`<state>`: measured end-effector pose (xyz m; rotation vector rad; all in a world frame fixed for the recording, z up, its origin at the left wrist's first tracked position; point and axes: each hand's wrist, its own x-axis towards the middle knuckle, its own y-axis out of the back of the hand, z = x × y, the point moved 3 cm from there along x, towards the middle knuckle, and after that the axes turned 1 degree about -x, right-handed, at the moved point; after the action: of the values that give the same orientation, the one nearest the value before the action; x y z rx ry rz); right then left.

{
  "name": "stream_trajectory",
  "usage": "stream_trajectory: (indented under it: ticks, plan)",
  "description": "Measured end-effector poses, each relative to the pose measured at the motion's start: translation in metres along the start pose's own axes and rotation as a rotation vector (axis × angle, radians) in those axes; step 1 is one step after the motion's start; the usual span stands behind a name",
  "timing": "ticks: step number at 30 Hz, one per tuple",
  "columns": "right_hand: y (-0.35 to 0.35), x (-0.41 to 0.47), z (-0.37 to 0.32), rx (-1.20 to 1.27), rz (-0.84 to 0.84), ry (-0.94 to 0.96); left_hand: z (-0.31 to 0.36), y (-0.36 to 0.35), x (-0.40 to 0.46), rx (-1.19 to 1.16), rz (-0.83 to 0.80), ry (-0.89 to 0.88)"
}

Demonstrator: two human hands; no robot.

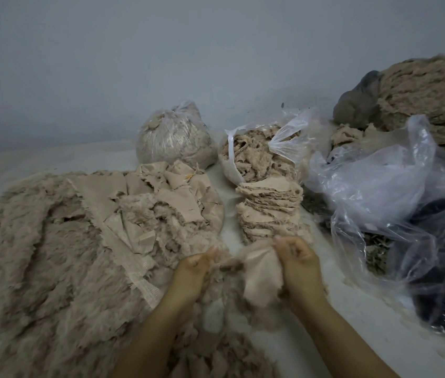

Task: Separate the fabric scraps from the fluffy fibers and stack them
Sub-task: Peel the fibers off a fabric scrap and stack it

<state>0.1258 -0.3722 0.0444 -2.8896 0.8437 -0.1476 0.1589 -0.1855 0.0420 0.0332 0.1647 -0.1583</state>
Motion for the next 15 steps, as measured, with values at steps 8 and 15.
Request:
stream_trajectory:
  ticks: [8, 15]
  plan:
    - [0.043, 0.024, 0.021, -0.422, 0.163, -0.058, -0.013, 0.015, 0.000, 0.150, -0.063, 0.068]
    - [0.033, 0.005, 0.009, -0.922, 0.048, 0.483, -0.023, -0.028, -0.008, 0.553, -0.404, -0.197]
